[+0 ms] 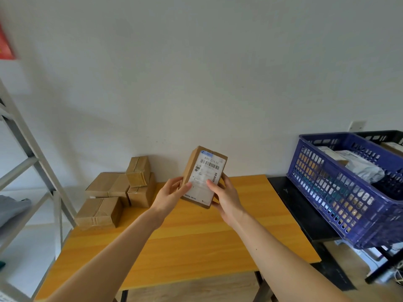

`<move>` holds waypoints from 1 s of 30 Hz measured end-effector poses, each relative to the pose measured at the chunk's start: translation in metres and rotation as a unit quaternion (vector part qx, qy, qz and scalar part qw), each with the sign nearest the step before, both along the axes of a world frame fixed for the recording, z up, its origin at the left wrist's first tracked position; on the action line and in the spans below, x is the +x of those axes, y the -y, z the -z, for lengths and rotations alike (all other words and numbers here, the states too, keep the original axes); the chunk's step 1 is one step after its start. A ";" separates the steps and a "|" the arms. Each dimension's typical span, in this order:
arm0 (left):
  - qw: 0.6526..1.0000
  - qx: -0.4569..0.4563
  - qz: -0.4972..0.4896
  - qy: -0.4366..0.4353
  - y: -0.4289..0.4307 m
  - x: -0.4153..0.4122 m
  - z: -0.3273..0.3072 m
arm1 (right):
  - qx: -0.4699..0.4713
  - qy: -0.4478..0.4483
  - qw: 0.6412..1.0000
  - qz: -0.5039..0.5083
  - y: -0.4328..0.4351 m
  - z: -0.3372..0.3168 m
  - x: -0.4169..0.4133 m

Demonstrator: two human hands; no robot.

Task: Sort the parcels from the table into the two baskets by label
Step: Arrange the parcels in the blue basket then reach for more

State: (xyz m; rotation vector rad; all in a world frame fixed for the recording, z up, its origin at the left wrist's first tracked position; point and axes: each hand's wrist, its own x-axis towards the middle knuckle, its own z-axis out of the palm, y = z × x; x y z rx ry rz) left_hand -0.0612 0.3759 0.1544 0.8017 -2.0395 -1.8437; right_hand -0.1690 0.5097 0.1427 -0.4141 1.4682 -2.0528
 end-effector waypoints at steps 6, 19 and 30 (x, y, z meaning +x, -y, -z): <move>0.999 -0.007 0.024 -0.028 0.005 0.006 -0.006 | 0.048 -0.058 0.997 -0.025 -0.003 -0.005 0.002; 0.994 0.051 0.086 -0.046 -0.011 -0.009 0.021 | 0.130 -0.053 0.990 0.033 -0.033 0.008 0.007; 0.978 0.075 0.196 -0.024 -0.098 -0.054 0.031 | 0.190 -0.033 0.972 0.134 -0.137 0.010 -0.002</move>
